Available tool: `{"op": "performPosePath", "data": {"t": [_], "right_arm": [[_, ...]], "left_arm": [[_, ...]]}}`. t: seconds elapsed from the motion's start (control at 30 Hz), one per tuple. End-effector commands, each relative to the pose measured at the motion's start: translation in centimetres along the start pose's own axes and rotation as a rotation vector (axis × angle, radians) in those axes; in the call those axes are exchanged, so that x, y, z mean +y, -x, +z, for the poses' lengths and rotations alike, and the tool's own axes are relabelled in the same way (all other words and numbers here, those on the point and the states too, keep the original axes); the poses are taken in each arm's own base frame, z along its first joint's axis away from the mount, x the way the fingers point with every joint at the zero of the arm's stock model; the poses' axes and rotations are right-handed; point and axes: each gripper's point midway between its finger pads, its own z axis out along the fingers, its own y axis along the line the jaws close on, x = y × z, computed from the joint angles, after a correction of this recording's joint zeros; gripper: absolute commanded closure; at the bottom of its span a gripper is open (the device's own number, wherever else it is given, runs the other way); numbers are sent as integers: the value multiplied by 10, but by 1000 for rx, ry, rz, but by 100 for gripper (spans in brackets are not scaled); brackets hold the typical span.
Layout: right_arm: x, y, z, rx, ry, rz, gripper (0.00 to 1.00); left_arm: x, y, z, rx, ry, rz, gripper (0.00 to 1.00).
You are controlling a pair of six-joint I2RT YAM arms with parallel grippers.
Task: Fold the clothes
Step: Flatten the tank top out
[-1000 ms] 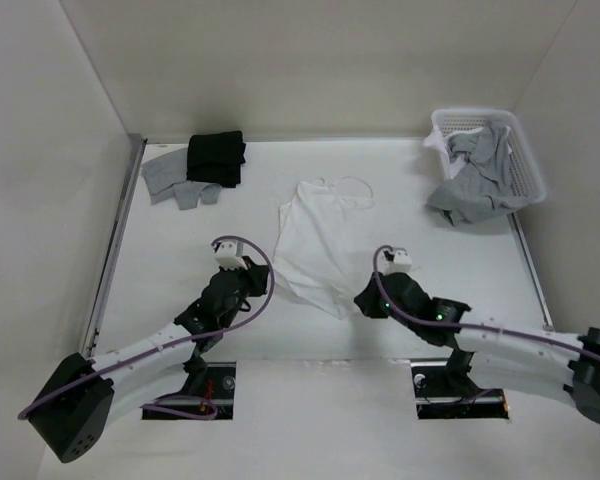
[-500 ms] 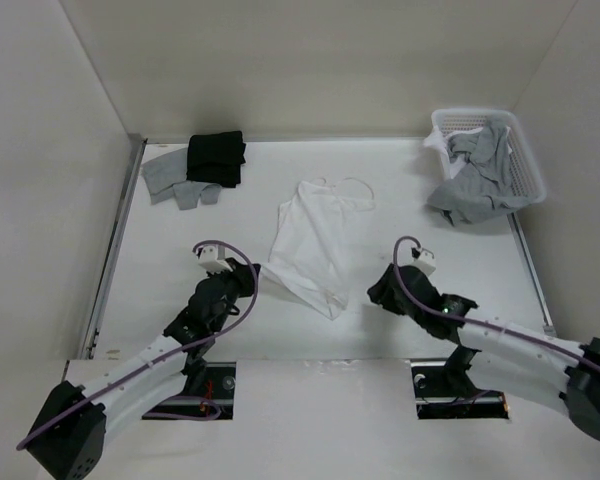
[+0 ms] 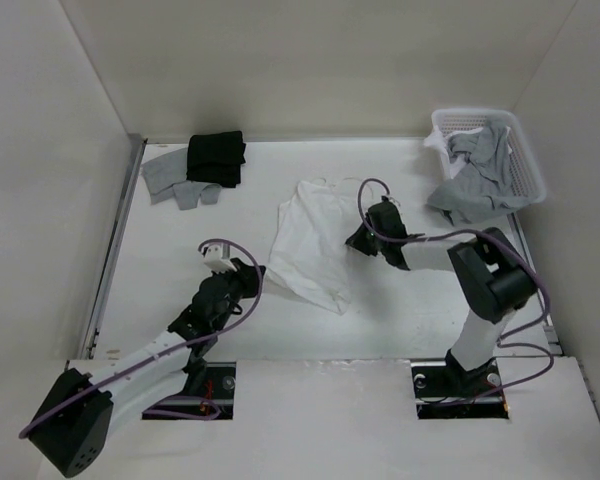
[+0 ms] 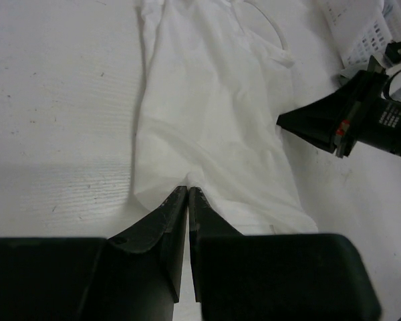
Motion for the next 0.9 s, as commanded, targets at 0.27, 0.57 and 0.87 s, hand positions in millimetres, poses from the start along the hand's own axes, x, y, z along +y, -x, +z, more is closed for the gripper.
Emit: {"op": "performPosePath", "data": {"t": [0.27, 0.57, 0.87], "right_arm": [[83, 144, 18, -214, 146, 23, 69], [49, 0, -67, -95, 108, -298, 96], [58, -71, -85, 19, 125, -455, 74]], "left_arm": [[-60, 76, 21, -189, -147, -24, 95], [-36, 43, 23, -105, -102, -4, 95], [-41, 47, 26, -110, -112, -7, 95]]}}
